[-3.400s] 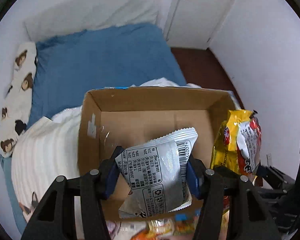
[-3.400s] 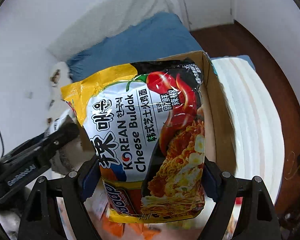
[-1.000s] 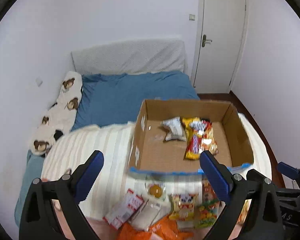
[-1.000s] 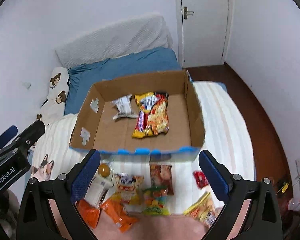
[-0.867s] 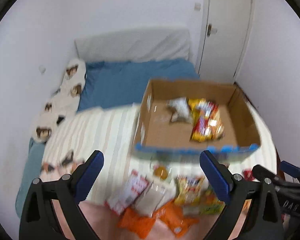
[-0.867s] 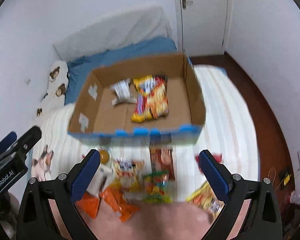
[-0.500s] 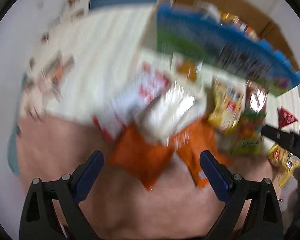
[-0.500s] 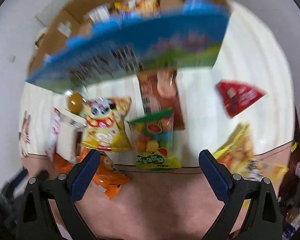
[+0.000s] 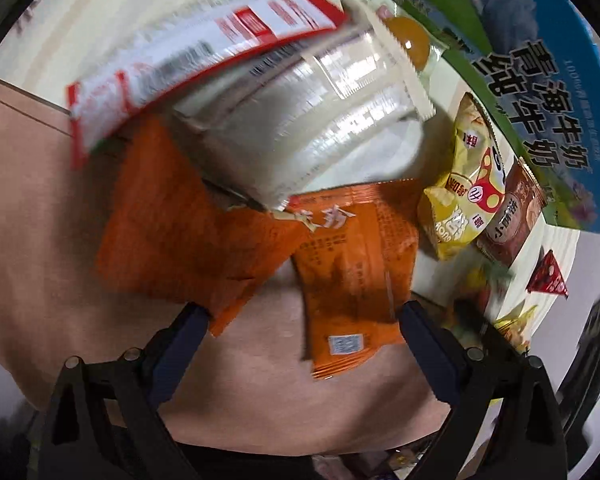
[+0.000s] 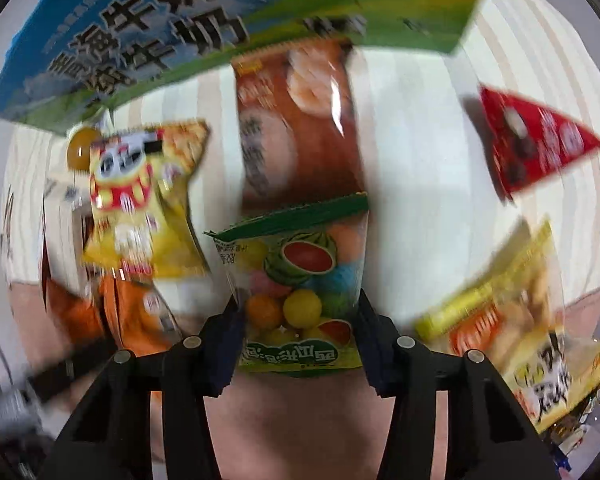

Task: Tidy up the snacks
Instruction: 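Grasp the orange packet with left tool while right tool grasps the candy bag, then carry both held bags into the box and open both tools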

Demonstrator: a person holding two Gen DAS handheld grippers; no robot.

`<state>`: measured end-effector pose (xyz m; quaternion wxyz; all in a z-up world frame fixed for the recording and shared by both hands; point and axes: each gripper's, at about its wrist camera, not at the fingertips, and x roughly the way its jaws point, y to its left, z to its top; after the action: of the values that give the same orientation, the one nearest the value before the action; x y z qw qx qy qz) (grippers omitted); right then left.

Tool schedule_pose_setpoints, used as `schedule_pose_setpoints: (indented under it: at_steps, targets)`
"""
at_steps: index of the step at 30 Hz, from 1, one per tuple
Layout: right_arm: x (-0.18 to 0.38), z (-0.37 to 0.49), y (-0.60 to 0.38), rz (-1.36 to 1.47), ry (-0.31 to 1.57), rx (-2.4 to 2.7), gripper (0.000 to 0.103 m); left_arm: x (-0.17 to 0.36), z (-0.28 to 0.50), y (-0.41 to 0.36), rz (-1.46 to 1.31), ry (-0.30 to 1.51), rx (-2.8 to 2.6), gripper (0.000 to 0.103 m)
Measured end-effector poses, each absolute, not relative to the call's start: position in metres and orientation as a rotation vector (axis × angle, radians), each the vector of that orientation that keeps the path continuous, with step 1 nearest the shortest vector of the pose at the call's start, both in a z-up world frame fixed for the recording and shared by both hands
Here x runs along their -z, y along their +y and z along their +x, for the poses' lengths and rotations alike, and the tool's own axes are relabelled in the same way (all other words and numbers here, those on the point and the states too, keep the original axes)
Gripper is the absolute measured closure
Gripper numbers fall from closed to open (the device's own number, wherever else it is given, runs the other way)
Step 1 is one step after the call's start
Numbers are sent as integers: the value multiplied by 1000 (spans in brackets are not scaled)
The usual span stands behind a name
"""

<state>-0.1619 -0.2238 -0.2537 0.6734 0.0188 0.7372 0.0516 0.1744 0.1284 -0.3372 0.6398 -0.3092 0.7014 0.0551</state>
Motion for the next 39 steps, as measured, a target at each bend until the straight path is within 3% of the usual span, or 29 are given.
schedule_pose_setpoints:
  at_steps: [7, 9, 10, 13, 24, 31, 39]
  targets:
    - [260, -193, -239, 12, 1718, -136, 49, 356, 179, 104, -675, 1605, -144, 7]
    - [263, -196, -241, 14, 1716, -131, 49, 358, 178, 100, -667, 1590, -135, 29]
    - [264, -196, -239, 11, 1714, -131, 49, 359, 179, 95, -623, 1588, -128, 45]
    - [267, -207, -240, 2, 1719, -143, 49, 355, 168, 82, -486, 1564, -85, 50]
    - [289, -259, -243, -15, 1836, -219, 50, 362, 111, 50, -121, 1583, 8, 48]
    - [303, -256, -235, 42, 1821, -167, 39, 381, 136, 22, -86, 1572, -19, 41]
    - [307, -255, -227, 42, 1768, -104, 40, 384, 128, 4, -84, 1538, -22, 44]
